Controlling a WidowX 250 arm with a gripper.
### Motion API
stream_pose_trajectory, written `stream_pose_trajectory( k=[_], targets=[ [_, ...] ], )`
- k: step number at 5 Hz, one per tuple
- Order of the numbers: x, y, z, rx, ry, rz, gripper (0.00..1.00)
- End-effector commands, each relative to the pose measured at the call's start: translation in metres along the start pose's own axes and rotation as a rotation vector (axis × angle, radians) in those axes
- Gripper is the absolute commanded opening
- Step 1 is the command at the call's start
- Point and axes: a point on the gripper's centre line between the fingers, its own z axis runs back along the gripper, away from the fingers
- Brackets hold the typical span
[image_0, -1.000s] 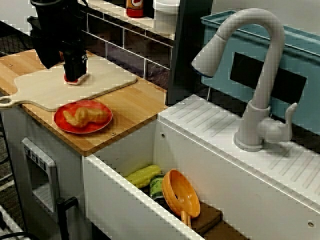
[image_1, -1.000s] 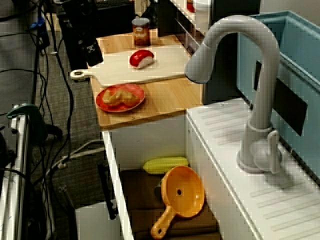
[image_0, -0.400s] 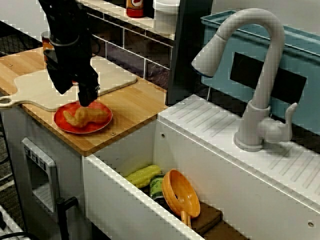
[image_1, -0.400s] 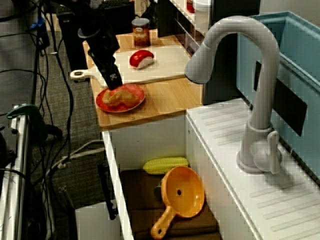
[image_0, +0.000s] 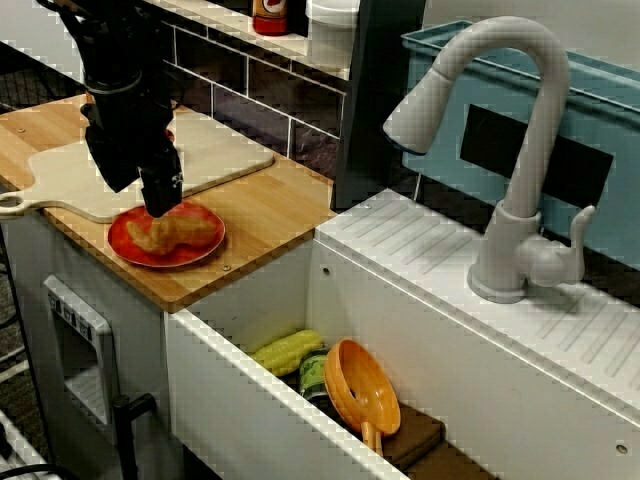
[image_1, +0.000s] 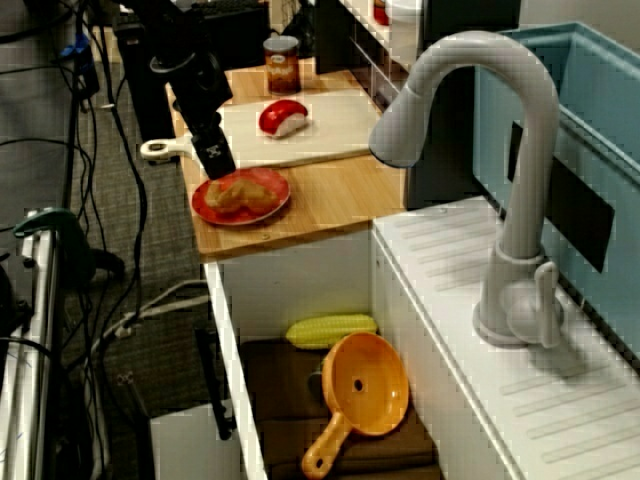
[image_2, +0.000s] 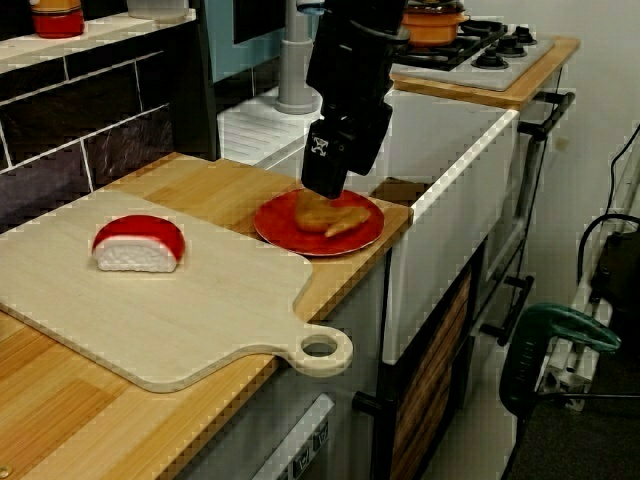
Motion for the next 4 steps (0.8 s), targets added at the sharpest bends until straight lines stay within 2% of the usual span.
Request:
stream_pose_trajectory(
  k=[1,2,4],
  targets=[
    [0.02,0.005,0.004,-0.025,-0.012,-0.194,1.0],
    [0.024,0.003,0.0,-0.013,-0.021,-0.234,1.0],
    [0.02,-0.003,-0.009,0.004,-0.037,-0.266,1.0]
  ],
)
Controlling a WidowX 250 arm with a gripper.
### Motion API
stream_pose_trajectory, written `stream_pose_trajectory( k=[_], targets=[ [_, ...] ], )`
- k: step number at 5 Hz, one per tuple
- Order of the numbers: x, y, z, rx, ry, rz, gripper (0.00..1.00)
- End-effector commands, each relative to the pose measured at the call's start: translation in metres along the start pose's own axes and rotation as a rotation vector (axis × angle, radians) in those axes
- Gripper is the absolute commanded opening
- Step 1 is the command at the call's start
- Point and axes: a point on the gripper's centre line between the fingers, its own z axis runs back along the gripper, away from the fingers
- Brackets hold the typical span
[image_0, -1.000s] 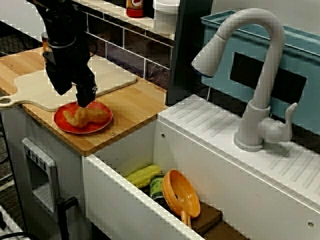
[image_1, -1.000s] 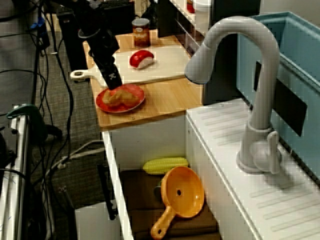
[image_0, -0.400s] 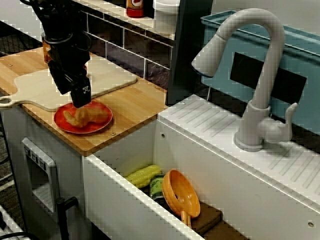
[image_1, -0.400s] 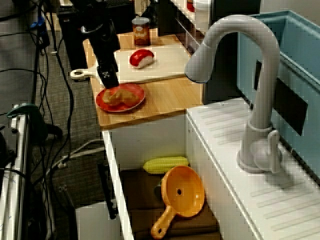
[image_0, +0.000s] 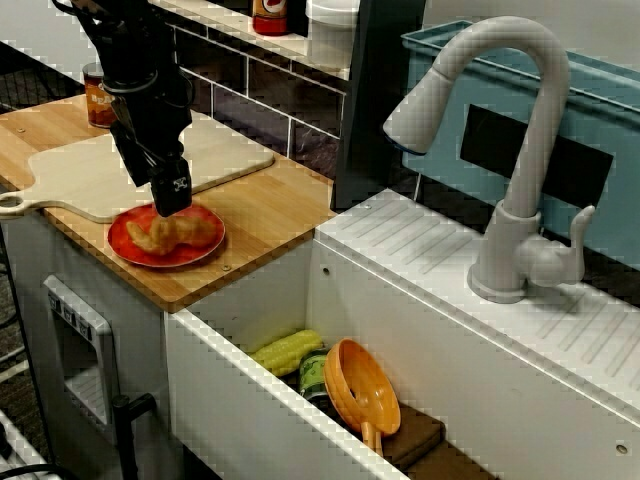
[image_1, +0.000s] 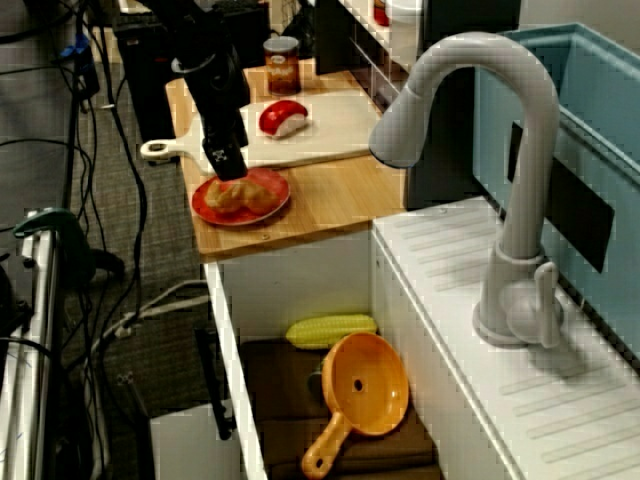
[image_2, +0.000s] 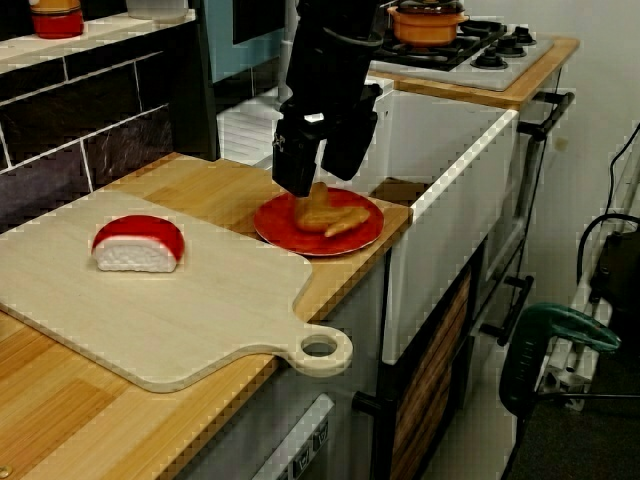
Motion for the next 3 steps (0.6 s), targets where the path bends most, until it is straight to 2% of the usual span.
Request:
stream_pose_trajectory(
  k=[1,3],
  targets=[
    [0.003,-0.0003,-0.0014,-0.006,-0.014,-0.023,1.0],
    [0.0038,0.0012,-0.0086,-0.017,-0.002,-0.007,1.0]
  ],
)
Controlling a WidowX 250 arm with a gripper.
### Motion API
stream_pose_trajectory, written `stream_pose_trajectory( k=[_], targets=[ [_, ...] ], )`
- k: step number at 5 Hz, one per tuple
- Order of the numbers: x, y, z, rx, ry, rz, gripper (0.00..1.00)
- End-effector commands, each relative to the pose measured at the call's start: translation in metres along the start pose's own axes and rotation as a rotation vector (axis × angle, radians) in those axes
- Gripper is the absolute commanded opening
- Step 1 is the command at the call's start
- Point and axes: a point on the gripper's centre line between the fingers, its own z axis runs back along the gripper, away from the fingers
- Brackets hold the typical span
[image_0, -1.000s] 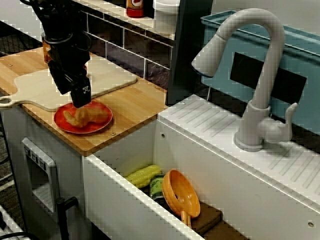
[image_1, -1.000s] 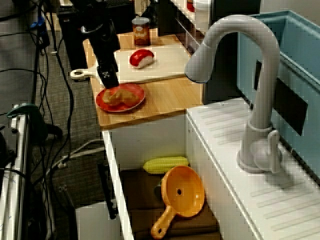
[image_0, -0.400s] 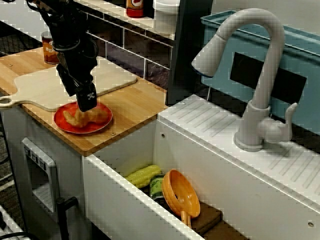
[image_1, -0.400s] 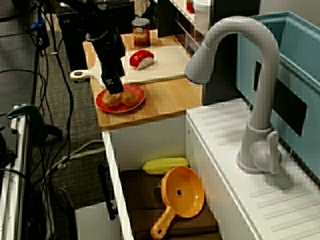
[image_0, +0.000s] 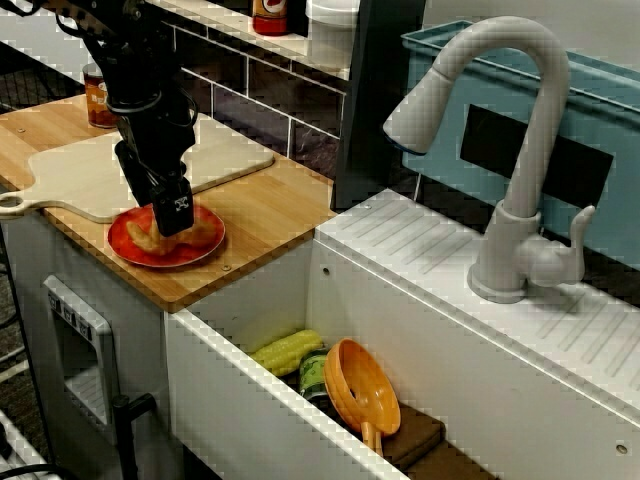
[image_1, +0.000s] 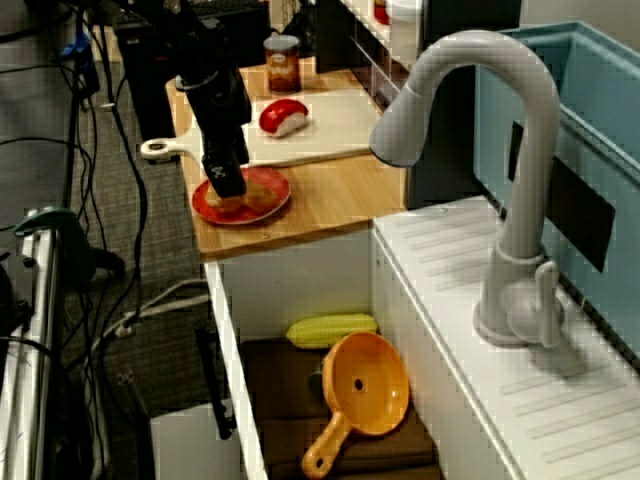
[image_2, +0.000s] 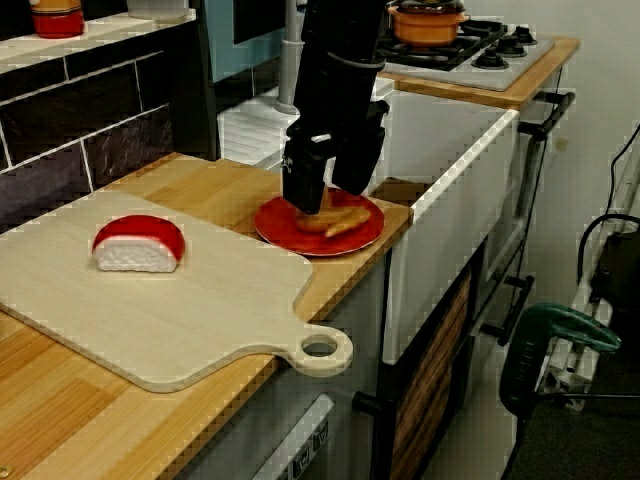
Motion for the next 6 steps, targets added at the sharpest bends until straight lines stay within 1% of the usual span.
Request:
stream_pose_trajectory(
  k=[1,3,4,6],
  targets=[
    [0.0087,0.0086,0.0063,0.029,-0.029,0.012,1.0],
    [0.0041,0.0075,0.0108,0.02,-0.027,0.024,1.0],
    [0.0046,0.0093,0.0112,0.017,-0.022,0.038,1.0],
    [0.0024,0.0084,0.0081,0.014,-0.016,0.065,1.0]
  ],
)
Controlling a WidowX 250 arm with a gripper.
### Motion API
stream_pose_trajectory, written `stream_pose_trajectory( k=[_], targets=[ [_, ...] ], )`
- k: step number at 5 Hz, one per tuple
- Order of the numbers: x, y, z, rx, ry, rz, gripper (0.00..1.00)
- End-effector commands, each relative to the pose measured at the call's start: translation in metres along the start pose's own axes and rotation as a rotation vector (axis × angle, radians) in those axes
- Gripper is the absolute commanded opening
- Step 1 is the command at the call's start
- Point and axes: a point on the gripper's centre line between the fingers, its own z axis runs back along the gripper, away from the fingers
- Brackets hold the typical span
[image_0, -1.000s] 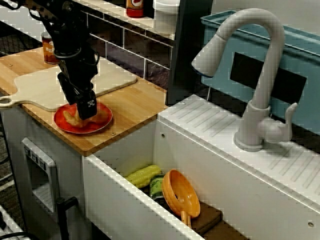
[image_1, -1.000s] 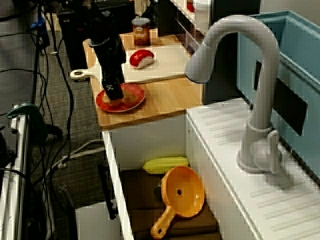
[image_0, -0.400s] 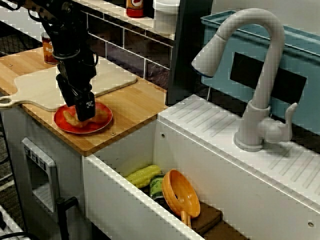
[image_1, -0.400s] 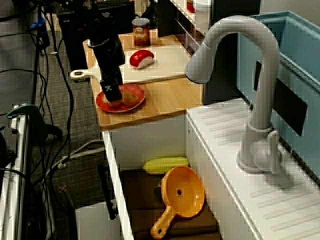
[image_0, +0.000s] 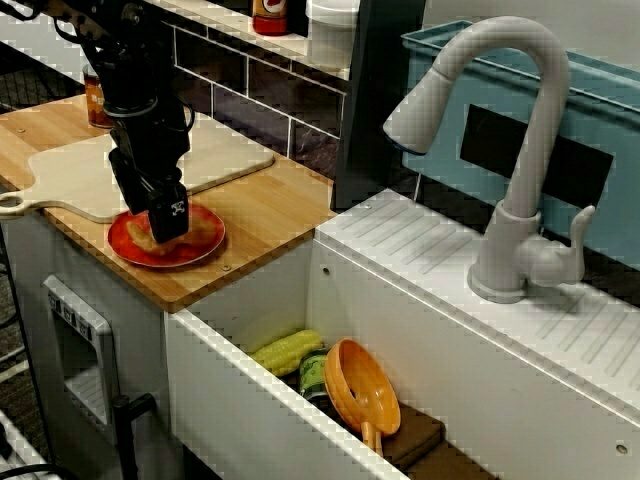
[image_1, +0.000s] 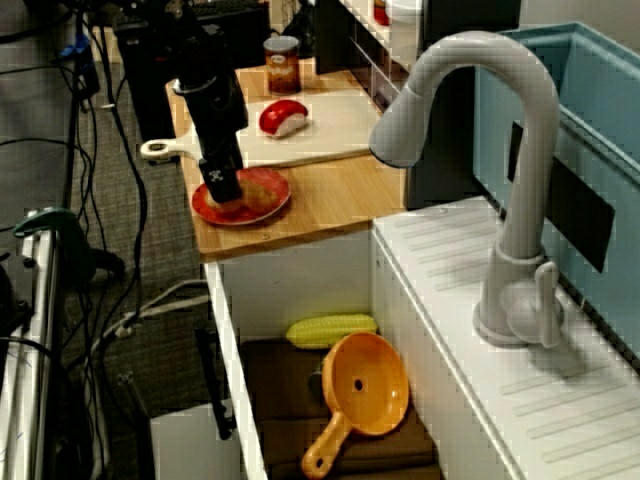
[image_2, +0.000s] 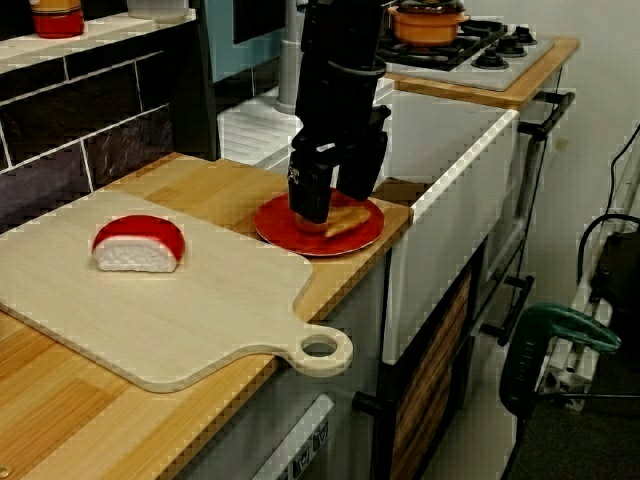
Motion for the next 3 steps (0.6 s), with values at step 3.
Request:
stream_pose_trajectory(
  k=[3],
  targets=[
    [0.0002,0.0026,0.0137,0.028,-0.046,0.034,1.0]
  ],
)
